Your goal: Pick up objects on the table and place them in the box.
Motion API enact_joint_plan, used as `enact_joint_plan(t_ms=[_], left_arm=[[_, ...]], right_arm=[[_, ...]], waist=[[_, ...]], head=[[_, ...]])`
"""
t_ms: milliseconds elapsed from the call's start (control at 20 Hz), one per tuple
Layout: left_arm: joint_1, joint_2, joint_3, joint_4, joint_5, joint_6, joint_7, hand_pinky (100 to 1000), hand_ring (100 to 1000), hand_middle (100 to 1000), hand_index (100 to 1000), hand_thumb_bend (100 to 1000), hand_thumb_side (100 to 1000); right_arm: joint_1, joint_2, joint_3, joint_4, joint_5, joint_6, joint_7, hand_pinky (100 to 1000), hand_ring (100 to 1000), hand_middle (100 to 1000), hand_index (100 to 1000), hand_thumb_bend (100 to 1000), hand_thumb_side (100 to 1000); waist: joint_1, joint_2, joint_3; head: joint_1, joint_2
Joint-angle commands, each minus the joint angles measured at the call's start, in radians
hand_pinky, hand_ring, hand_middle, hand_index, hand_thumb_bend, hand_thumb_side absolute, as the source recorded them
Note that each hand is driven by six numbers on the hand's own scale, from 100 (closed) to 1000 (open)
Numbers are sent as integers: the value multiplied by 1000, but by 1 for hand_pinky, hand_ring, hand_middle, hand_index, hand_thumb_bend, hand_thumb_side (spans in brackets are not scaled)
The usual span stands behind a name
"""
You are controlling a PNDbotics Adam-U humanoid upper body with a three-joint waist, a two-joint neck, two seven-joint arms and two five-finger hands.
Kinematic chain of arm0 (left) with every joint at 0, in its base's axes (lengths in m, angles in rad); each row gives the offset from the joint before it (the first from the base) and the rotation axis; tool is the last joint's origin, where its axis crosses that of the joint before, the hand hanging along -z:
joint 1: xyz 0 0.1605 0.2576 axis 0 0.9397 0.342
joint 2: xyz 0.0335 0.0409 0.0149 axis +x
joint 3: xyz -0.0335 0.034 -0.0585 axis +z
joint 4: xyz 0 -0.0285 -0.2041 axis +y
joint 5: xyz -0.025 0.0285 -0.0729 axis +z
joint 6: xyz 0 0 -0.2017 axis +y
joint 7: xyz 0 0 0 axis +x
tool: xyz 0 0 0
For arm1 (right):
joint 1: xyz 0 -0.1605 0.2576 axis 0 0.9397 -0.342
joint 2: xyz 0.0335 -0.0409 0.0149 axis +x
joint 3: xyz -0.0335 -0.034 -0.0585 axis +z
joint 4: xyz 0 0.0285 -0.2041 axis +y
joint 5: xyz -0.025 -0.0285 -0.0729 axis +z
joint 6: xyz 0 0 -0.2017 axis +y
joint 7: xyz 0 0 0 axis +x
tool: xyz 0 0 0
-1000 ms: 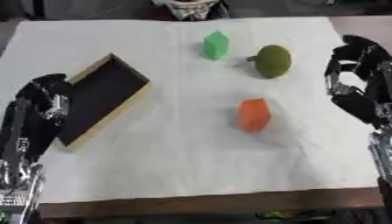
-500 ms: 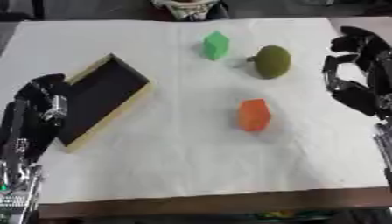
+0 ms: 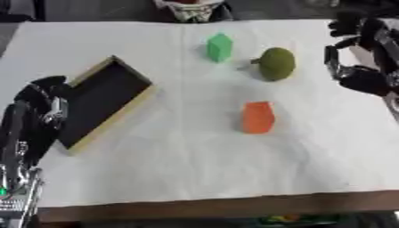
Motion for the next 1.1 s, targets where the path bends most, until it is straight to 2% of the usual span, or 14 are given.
enact_joint_plan(t_ms=[50, 250, 550, 1100], left_arm=[[-4, 26, -7, -9, -3, -2, -7, 629, 603, 593, 741, 100, 539], [-2, 26, -9, -9, -2, -2, -10, 629, 604, 593, 741, 100, 540], [0, 27, -10, -8, -1, -3, -13, 629, 604, 593, 741, 100, 538], [1, 27, -13, -7, -1, -3, -16, 628, 605, 593, 741, 100, 538]], right_arm=[[-65, -75, 33, 59, 19, -14, 59, 739, 820, 807, 928, 100, 366], [-146, -89, 76, 160, 59, -32, 132, 752, 830, 816, 921, 100, 454], [-240, -61, 117, 321, 143, -73, 218, 768, 839, 823, 918, 105, 513], [-327, 17, 125, 514, 293, -125, 252, 779, 846, 828, 916, 129, 555]], waist=[[-1, -19, 2], [-1, -23, 7], [0, -29, 17], [0, -32, 25]], head=[[-4, 5], [-7, 5], [-10, 5], [-13, 5]])
